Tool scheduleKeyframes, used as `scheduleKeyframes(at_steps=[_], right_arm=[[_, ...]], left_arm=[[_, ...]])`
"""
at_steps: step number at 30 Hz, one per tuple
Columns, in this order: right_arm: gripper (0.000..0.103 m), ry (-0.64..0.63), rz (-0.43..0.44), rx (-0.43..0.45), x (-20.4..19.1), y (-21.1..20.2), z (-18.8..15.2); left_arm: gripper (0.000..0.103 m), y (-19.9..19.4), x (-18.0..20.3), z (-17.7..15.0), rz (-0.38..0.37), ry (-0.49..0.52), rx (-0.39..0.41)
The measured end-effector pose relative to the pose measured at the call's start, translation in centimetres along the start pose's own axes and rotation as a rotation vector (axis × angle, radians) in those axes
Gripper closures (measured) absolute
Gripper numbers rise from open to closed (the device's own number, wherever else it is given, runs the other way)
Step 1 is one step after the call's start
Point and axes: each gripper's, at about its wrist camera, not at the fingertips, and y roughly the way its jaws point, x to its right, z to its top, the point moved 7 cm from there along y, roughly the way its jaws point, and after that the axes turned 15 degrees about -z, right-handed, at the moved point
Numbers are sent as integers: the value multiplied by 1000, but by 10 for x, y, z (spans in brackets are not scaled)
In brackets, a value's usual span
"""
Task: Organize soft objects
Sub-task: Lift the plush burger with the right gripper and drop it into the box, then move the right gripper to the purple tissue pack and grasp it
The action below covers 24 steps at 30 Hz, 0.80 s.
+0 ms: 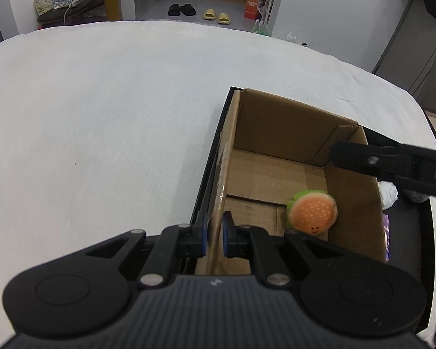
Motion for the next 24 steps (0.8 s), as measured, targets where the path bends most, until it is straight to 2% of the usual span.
scheduleKeyframes(at_steps=[6,11,13,14,16,18,21,24], right_arm=[[46,1,-19,-11,12,-9,4],[36,-20,-22,-6,20,-17,8],[28,-32,-18,-9,28,-21,8],[27,-47,-22,-12,31,-22,8],[25,-66,-40,-17,39,-24,8],[24,-65,-46,-26,48,-25,6],[16,-45,-49,-33,57,-27,4],[15,-31,-38,-22,62,-30,0]], left_arm=[[93,-2,4,1,6,24,-5],[90,-3,10,4,23,58,-10],[79,-5,11,5,30,53,-2],[75,-5,11,5,37,52,2],[57,-7,9,6,54,60,14],[54,-7,10,6,68,69,20],[51,-9,13,6,54,77,23],[46,-10,16,7,64,97,32]])
